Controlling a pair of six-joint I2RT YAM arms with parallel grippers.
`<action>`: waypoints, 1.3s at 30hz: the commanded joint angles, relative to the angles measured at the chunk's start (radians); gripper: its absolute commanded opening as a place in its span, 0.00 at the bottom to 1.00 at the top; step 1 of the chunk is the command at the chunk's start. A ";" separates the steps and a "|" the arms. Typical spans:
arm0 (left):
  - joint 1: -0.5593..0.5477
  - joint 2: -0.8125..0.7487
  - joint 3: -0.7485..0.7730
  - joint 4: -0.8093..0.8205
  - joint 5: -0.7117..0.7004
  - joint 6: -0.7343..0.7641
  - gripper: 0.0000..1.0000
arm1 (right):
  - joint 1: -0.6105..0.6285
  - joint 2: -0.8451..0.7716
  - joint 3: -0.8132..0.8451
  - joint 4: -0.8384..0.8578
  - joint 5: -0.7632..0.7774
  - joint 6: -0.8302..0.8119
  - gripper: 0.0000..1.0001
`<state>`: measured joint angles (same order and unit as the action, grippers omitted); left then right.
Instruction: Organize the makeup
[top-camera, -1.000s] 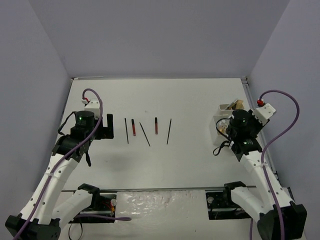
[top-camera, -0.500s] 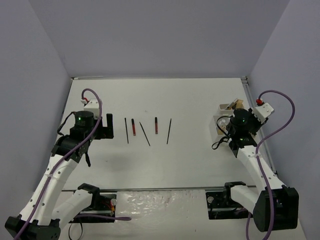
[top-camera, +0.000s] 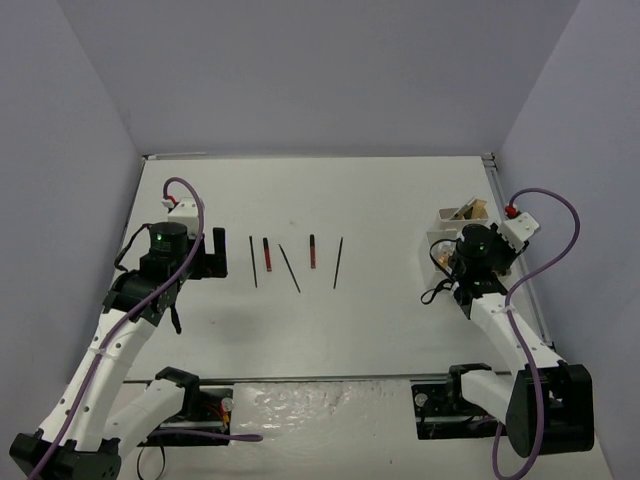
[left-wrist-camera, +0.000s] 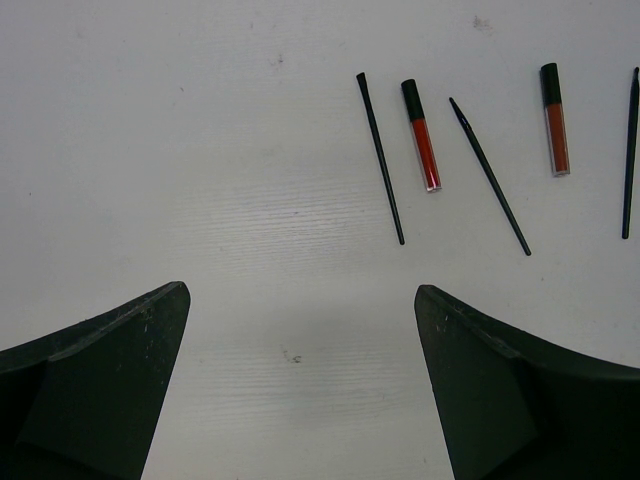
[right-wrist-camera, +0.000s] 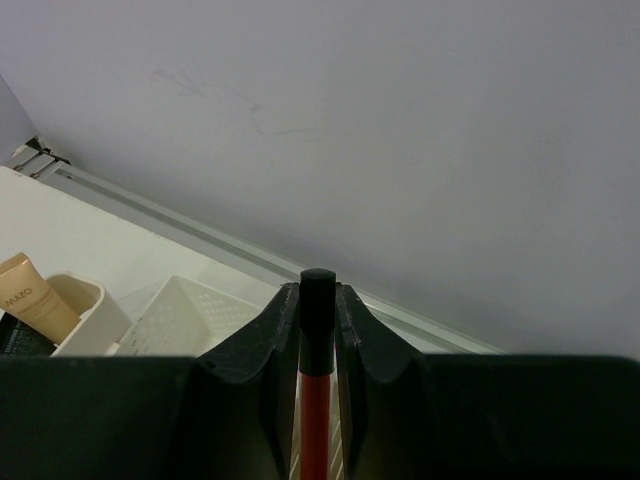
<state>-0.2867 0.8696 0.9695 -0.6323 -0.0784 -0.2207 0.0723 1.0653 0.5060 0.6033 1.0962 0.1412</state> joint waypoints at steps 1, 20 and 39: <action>0.006 -0.001 0.018 0.033 0.000 -0.012 0.94 | 0.001 -0.008 -0.009 0.082 0.027 0.047 0.07; 0.011 -0.007 0.018 0.033 0.003 -0.012 0.94 | 0.117 -0.125 0.042 -0.106 -0.066 0.098 0.45; 0.021 0.035 0.017 0.030 0.011 -0.016 0.94 | 0.515 0.510 0.846 -0.845 -0.837 0.274 0.56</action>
<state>-0.2734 0.8901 0.9695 -0.6323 -0.0677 -0.2214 0.5139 1.3820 1.1870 -0.0456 0.4218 0.3442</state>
